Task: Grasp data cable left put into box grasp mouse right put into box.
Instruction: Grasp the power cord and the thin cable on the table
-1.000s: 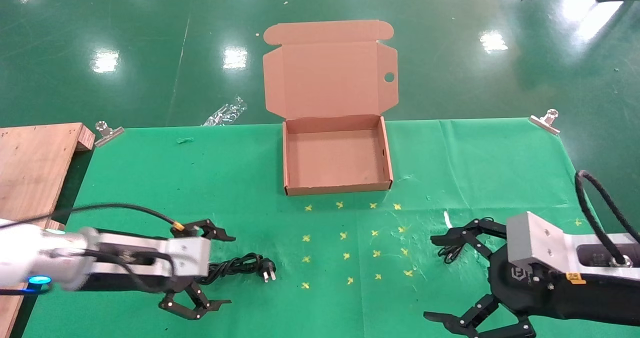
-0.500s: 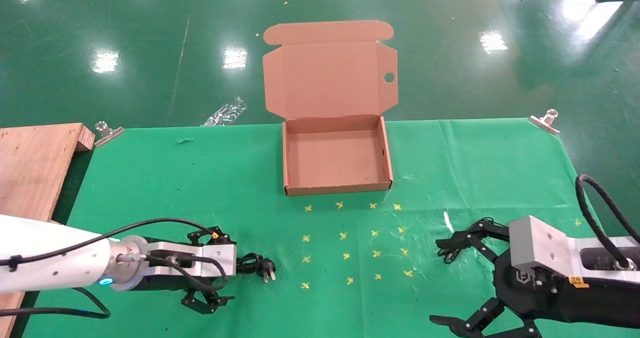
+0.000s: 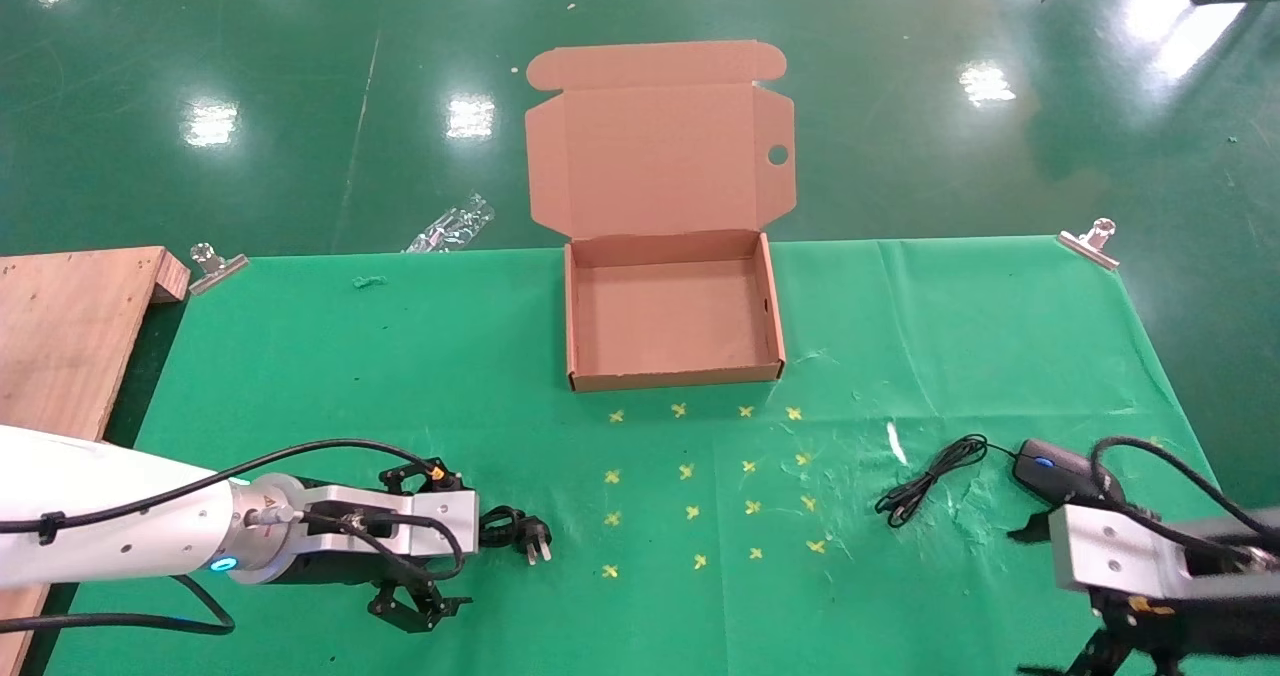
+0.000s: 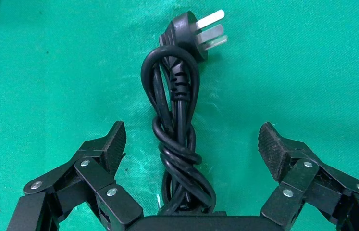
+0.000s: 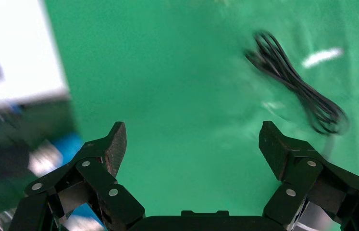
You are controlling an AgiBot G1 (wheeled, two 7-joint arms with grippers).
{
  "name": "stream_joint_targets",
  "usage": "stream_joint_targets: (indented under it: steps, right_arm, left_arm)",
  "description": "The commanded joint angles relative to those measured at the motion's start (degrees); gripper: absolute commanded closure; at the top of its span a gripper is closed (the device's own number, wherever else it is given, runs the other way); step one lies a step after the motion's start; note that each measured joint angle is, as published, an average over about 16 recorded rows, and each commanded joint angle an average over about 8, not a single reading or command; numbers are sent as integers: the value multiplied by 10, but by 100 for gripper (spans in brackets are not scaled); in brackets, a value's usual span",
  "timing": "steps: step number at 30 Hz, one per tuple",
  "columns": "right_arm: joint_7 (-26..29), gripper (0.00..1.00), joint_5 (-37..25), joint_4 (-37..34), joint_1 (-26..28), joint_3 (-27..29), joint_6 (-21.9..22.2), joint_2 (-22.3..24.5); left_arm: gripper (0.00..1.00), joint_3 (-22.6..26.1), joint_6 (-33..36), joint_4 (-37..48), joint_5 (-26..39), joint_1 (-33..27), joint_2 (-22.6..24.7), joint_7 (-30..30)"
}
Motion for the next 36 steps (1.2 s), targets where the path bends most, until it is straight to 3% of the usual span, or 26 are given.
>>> stream_joint_targets:
  steps: [1, 9, 18, 27, 34, 35, 36]
  right_arm:
    - [0, 0, -56, -3, 22, -17, -3, -14]
    - [-97, 0, -159, -136, 76, -58, 53, -120]
    - [-187, 0, -192, -316, 125, -75, 115, -215]
    - [-243, 0, -190, -420, 170, -74, 133, -253]
    - [-256, 0, -189, -449, 184, -76, 124, -263]
    - [-256, 0, -188, -448, 183, -75, 124, -263]
    - [-255, 1, -188, -447, 183, -75, 124, -262]
  left_arm:
    - [0, 0, 0, 0, 0, 0, 0, 0]
    - [0, 0, 0, 0, 0, 0, 0, 0]
    - [0, 0, 0, 0, 0, 0, 0, 0]
    - [0, 0, 0, 0, 0, 0, 0, 0]
    - [0, 0, 0, 0, 0, 0, 0, 0]
    - [5, 0, 0, 0, 0, 0, 0, 0]
    - [18, 0, 0, 0, 0, 0, 0, 0]
